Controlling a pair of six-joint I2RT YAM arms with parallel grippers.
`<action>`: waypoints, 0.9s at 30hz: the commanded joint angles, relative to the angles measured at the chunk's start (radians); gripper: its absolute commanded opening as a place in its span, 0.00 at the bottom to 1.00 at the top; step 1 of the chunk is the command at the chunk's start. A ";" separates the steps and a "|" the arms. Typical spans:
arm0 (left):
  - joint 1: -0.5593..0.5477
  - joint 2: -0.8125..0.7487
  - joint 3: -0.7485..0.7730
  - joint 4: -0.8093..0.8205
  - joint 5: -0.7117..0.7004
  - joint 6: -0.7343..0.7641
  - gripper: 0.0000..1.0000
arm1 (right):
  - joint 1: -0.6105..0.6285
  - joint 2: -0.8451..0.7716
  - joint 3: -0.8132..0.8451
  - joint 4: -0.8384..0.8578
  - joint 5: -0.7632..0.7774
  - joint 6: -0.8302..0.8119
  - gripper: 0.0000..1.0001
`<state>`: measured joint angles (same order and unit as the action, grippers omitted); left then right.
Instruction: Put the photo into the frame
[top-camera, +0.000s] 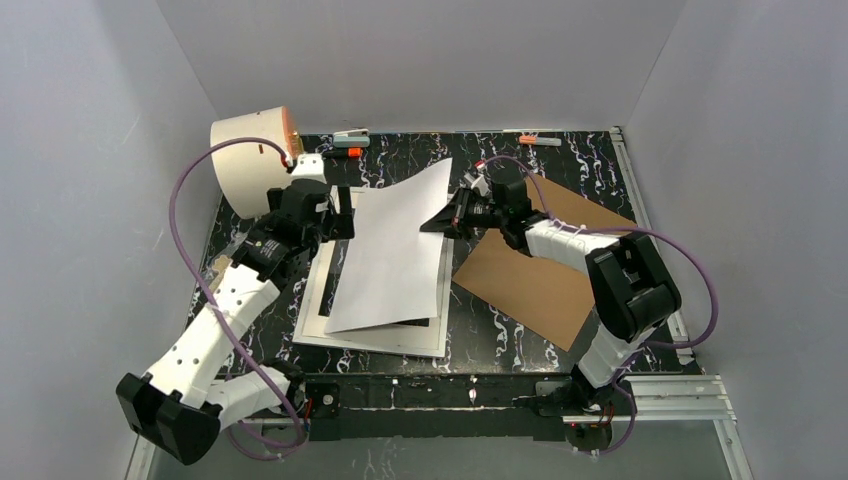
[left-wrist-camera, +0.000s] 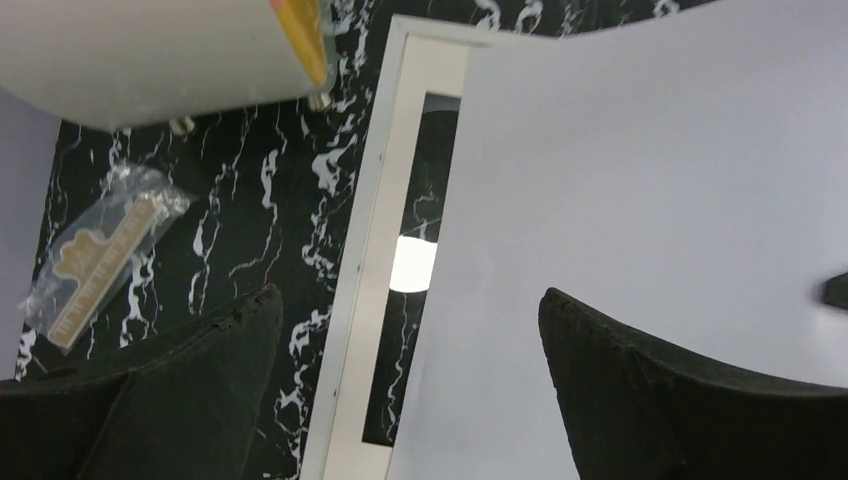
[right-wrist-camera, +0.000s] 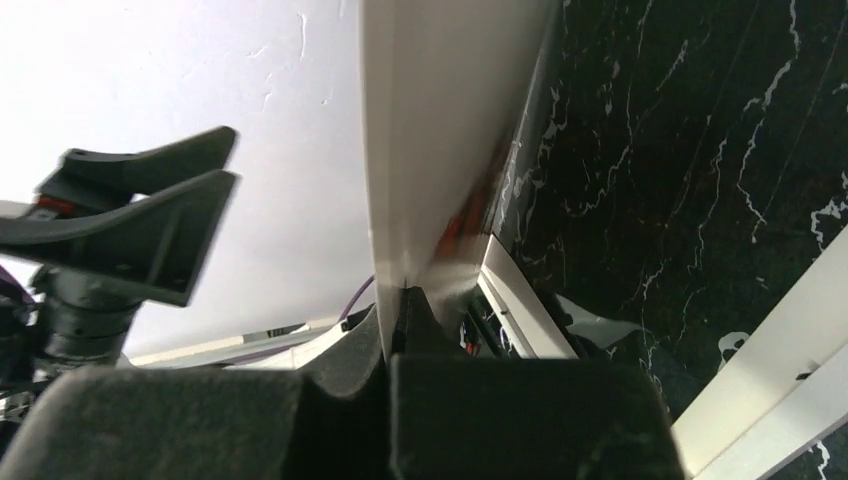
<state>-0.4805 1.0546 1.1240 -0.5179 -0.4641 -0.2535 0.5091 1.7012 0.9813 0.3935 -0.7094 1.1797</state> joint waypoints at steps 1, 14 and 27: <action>0.042 0.013 -0.054 -0.061 -0.088 -0.124 0.98 | -0.002 -0.024 0.085 0.095 0.051 0.020 0.01; 0.379 0.149 -0.179 -0.006 0.271 -0.221 0.59 | 0.055 0.021 0.199 0.149 -0.020 0.035 0.01; 0.479 0.291 -0.355 0.229 0.458 -0.248 0.86 | 0.112 0.075 0.359 0.104 -0.037 0.063 0.01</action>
<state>-0.0345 1.3334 0.8059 -0.3813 -0.0834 -0.4915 0.6056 1.7527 1.2953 0.4751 -0.7338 1.2358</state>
